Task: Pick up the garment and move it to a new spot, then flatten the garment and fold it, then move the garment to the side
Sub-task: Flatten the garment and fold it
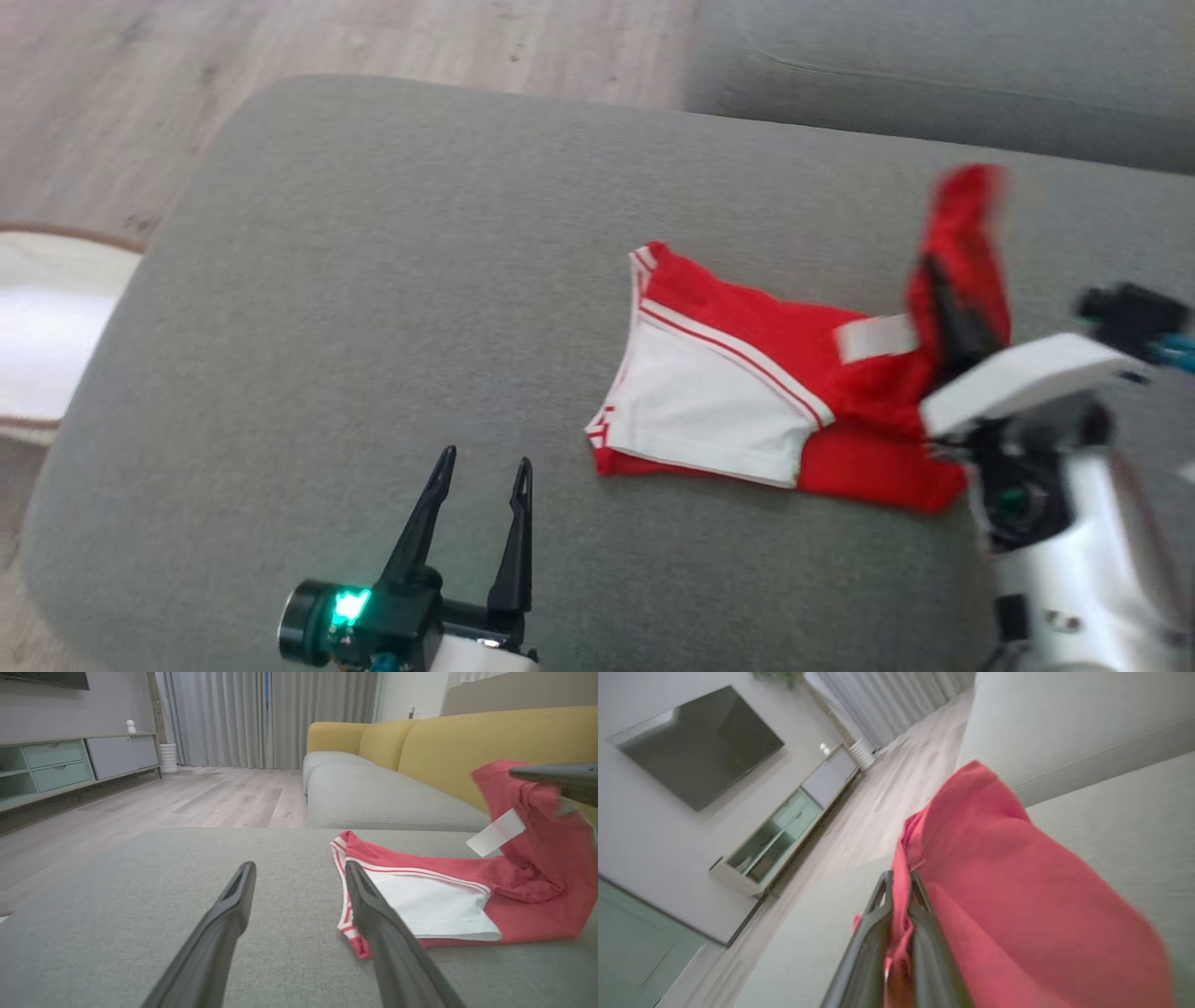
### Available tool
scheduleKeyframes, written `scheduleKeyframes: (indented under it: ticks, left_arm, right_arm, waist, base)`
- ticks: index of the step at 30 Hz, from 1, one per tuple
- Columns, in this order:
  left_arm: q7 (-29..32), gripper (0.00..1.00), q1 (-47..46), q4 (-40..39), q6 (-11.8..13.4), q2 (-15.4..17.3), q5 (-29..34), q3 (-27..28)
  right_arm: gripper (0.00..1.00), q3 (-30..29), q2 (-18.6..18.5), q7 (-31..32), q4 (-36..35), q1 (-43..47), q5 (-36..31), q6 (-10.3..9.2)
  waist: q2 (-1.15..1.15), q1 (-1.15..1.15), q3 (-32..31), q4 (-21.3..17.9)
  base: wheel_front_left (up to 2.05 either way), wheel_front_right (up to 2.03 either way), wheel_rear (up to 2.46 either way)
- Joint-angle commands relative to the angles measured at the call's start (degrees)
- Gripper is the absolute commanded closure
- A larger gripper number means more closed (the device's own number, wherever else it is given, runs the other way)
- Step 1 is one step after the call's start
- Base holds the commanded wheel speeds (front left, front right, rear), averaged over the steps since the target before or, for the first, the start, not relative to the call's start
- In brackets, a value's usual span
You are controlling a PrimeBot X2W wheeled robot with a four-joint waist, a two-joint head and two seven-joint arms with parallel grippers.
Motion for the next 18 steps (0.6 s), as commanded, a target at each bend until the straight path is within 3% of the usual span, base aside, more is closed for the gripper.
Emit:
scheduleKeyframes:
  ticks: [1,13,14,15,16,18]
  left_arm:
    - [-0.5,0.0,-1.5,-1.1,-0.4,-0.7,0.5,2.0]
    - [-0.5,0.0,-2.0,0.3,-1.6,-1.7,0.9,2.0]
    - [-0.5,0.0,-2.0,0.4,-1.6,-1.8,0.9,2.0]
    - [-0.5,0.0,-2.0,0.5,-1.7,-1.9,1.0,2.1]
    - [-0.5,0.0,-2.0,0.6,-1.7,-2.0,1.0,2.2]
    - [-0.5,0.0,-1.9,0.7,-1.6,-2.1,1.0,2.6]
  right_arm:
    - [1.0,4.3,-0.2,-0.9,-0.7,-4.1,0.7,-0.04]
    - [1.0,24.0,-0.2,-3.0,12.2,-10.3,4.2,-0.04]
    - [0.84,25.4,-0.2,-3.5,13.3,-10.6,4.7,-0.04]
    - [0.36,26.5,-0.2,-4.4,14.4,-10.9,5.1,-0.04]
    - [0.0,27.1,-0.2,-5.6,15.3,-11.1,5.5,-0.04]
    - [0.0,28.8,-0.2,-8.2,16.2,-11.2,7.3,-0.04]
  waist:
    - [0.0,0.0,0.1,2.0]
    - [0.0,0.0,0.8,6.4]
    - [0.0,0.0,0.8,6.5]
    - [0.0,0.0,0.8,6.6]
    - [0.0,0.0,0.6,6.6]
    - [0.0,0.0,0.2,6.1]
  base:
    - [0.0,0.0,0.0]
    - [0.0,0.0,0.0]
    - [0.0,0.0,0.0]
    - [0.0,0.0,0.0]
    - [0.0,0.0,0.0]
    - [0.0,0.0,0.0]
